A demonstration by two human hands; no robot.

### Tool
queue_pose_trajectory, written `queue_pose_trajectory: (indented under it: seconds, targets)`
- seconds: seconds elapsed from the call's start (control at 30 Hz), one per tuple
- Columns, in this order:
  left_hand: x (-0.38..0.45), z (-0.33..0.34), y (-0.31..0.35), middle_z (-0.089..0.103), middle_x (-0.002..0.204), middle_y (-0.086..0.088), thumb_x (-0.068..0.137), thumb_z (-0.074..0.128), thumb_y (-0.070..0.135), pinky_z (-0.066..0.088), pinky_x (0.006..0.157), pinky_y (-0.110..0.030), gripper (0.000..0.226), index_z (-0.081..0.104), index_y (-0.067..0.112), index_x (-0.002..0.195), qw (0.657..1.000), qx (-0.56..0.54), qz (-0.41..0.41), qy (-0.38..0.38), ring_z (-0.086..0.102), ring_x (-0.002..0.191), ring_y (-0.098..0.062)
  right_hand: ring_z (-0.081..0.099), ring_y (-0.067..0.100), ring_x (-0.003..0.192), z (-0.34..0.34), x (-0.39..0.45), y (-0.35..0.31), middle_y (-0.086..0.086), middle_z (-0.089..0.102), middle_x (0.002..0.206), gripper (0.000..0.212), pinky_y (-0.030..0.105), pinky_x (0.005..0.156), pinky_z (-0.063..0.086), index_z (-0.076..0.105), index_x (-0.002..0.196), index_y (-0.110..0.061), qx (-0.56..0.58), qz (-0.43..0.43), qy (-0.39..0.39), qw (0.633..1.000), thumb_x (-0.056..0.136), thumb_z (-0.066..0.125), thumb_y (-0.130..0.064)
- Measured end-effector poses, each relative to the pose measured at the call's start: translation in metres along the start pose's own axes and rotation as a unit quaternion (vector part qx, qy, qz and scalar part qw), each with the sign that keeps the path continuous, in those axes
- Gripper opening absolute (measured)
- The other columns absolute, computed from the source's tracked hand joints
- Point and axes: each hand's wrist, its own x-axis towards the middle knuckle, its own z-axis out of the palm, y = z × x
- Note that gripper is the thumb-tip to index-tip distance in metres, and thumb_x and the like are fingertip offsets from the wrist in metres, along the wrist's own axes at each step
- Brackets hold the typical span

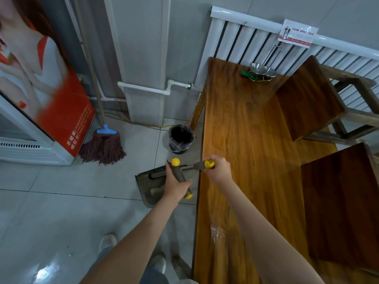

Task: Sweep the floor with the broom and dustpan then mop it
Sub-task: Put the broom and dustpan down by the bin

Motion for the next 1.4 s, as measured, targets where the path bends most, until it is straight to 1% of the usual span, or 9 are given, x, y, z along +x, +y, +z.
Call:
queue_pose_trajectory:
  seconds: [0.1, 0.2, 0.4, 0.53, 0.77, 0.9, 1.03, 1.17, 1.4]
  targets:
    - [0.001, -0.008, 0.004, 0.04, 0.149, -0.005, 0.075, 0.076, 0.003, 0.038, 0.107, -0.041, 0.11, 0.004, 0.033, 0.152, 1.0, -0.004, -0.004, -0.028, 0.043, 0.132, -0.023, 0.06, 0.02, 0.113, 0.001, -0.002, 0.002, 0.005, 0.066, 0.118, 0.04, 0.023, 0.088, 0.047, 0.065, 0.119, -0.014, 0.002, 0.005, 0.002, 1.0, 0.082, 0.071, -0.002]
    - [-0.002, -0.016, 0.006, 0.04, 0.149, -0.007, 0.072, 0.08, 0.006, 0.038, 0.106, -0.04, 0.111, 0.007, 0.03, 0.152, 1.0, 0.011, -0.008, -0.027, 0.043, 0.132, -0.023, 0.057, 0.021, 0.118, 0.001, -0.003, 0.004, 0.006, 0.064, 0.122, 0.047, 0.026, 0.094, 0.046, 0.062, 0.123, -0.013, 0.012, 0.011, 0.011, 1.0, 0.079, 0.074, -0.001]
    - [-0.009, -0.023, 0.007, 0.035, 0.151, -0.013, 0.072, 0.081, 0.008, 0.035, 0.108, -0.041, 0.114, 0.004, 0.025, 0.153, 0.998, 0.056, -0.002, -0.023, 0.039, 0.135, -0.026, 0.055, 0.022, 0.123, 0.003, -0.009, 0.003, 0.007, 0.06, 0.129, 0.065, 0.028, 0.095, 0.046, 0.051, 0.136, -0.015, 0.035, 0.044, 0.004, 0.998, 0.078, 0.077, -0.005]
    - [-0.013, -0.025, 0.011, 0.036, 0.149, -0.016, 0.072, 0.082, 0.011, 0.035, 0.11, -0.042, 0.115, 0.001, 0.025, 0.153, 0.997, 0.078, -0.004, -0.027, 0.04, 0.135, -0.026, 0.049, 0.023, 0.128, 0.003, -0.014, 0.003, 0.006, 0.055, 0.136, 0.069, 0.029, 0.098, 0.043, 0.046, 0.14, -0.016, 0.023, 0.05, 0.001, 0.998, 0.078, 0.077, -0.009]
    - [-0.013, -0.027, 0.013, 0.036, 0.15, -0.014, 0.071, 0.083, 0.018, 0.033, 0.111, -0.047, 0.116, 0.0, 0.026, 0.153, 0.995, 0.099, -0.01, -0.027, 0.038, 0.137, -0.028, 0.048, 0.025, 0.13, 0.002, -0.017, 0.004, 0.006, 0.052, 0.139, 0.078, 0.03, 0.096, 0.046, 0.04, 0.145, -0.018, 0.028, 0.061, -0.002, 0.998, 0.077, 0.079, -0.011]
    - [-0.014, -0.031, 0.014, 0.042, 0.146, -0.014, 0.072, 0.083, 0.021, 0.033, 0.111, -0.049, 0.116, -0.001, 0.026, 0.153, 0.992, 0.126, -0.009, -0.029, 0.042, 0.133, -0.029, 0.049, 0.025, 0.13, 0.0, -0.019, 0.006, 0.006, 0.052, 0.14, 0.082, 0.034, 0.097, 0.048, 0.039, 0.145, -0.02, 0.034, 0.066, -0.003, 0.997, 0.075, 0.08, -0.011]
    - [-0.016, -0.04, 0.015, 0.05, 0.138, -0.015, 0.073, 0.082, 0.023, 0.036, 0.109, -0.044, 0.115, 0.0, 0.026, 0.153, 0.987, 0.155, -0.003, -0.037, 0.048, 0.126, -0.028, 0.058, 0.024, 0.119, -0.002, -0.024, 0.006, 0.006, 0.054, 0.137, 0.084, 0.036, 0.09, 0.055, 0.037, 0.145, -0.023, 0.034, 0.079, -0.003, 0.996, 0.075, 0.081, -0.014]
    - [-0.015, -0.051, 0.02, 0.055, 0.132, -0.012, 0.072, 0.082, 0.025, 0.04, 0.105, -0.046, 0.115, -0.001, 0.027, 0.153, 0.983, 0.177, 0.008, -0.041, 0.05, 0.122, -0.026, 0.056, 0.024, 0.121, -0.006, -0.03, -0.001, 0.005, 0.053, 0.139, 0.084, 0.032, 0.088, 0.051, 0.037, 0.145, -0.023, 0.023, 0.075, 0.002, 0.997, 0.074, 0.082, -0.016]
    - [-0.008, -0.084, 0.034, 0.052, 0.134, -0.013, 0.072, 0.083, 0.025, 0.039, 0.103, -0.036, 0.112, 0.006, 0.025, 0.153, 0.976, 0.207, 0.024, -0.065, 0.048, 0.125, -0.025, 0.044, 0.022, 0.133, -0.014, -0.038, -0.026, 0.004, 0.049, 0.142, 0.074, 0.034, 0.102, 0.043, 0.046, 0.14, -0.018, 0.017, 0.054, 0.036, 0.998, 0.075, 0.081, -0.017]
